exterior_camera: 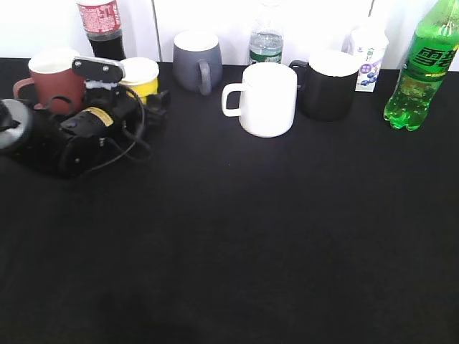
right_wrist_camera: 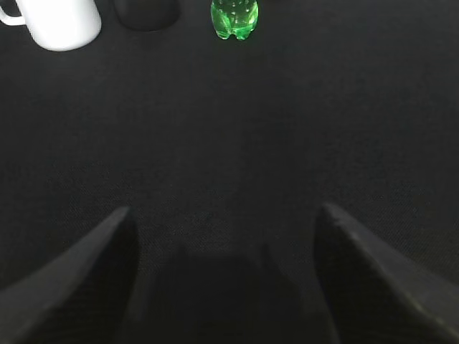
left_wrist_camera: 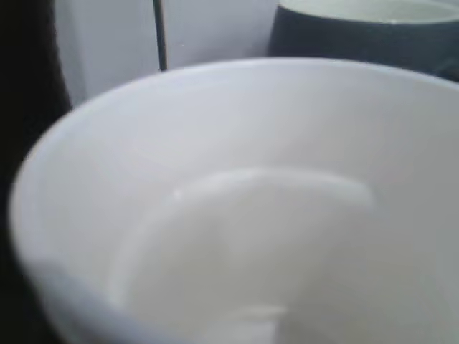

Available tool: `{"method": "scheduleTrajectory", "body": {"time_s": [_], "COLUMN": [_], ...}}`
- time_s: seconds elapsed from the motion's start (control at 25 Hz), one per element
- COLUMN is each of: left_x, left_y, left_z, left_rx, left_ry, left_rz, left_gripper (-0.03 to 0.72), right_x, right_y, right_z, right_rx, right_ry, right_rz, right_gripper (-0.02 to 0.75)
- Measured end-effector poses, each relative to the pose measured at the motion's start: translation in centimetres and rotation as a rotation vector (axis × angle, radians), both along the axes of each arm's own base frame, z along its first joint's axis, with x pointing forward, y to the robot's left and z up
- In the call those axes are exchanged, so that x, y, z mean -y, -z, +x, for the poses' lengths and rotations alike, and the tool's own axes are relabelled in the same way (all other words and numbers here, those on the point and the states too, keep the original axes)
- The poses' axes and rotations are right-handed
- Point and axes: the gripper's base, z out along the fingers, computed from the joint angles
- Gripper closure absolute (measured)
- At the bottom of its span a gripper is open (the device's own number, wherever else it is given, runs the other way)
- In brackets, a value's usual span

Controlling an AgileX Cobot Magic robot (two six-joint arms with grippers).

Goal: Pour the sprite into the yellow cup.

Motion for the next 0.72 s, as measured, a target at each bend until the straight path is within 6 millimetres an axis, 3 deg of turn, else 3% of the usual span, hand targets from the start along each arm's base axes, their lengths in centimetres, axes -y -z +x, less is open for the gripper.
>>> {"method": "scheduleTrajectory", "body": {"time_s": [0.2,0.32,0.4,0.6,0.68,0.72], "left_x": [0.1,0.1,0.0,-0.7,-1.1,-1.3], "left_y": [-0.5,-0.7,-1.3,-2.7,-3.1,-3.0], "left_z": [0.3,-0.4,-2.7,-9.3,-11.4,-12.3], "left_rx": [0.085,0.140,0.201,0.136,0.112,0.091], "left_ry": [0.005,0.021,0.087,0.237,0.267,0.275], "left_rz": [-0.036,-0.057,-0.067,-0.013,-0.002,0.003], "left_gripper": [0.222,0.232,0.232,0.234,0.234,0.234], "right_x": [0.0,0.0,0.0,0.0,0.1,0.3], "right_y": [0.0,0.0,0.0,-0.4,-1.7,-2.8], "right_z": [0.0,0.0,0.0,0.1,1.4,3.2], "right_rx": [0.000,0.000,0.000,0.021,0.098,0.225], "right_ry": [0.000,0.000,0.000,0.002,0.013,0.031], "right_rz": [0.000,0.000,0.000,0.001,0.005,0.012], "right_gripper": [0.157,0.157,0.157,0.157,0.157,0.162]}}
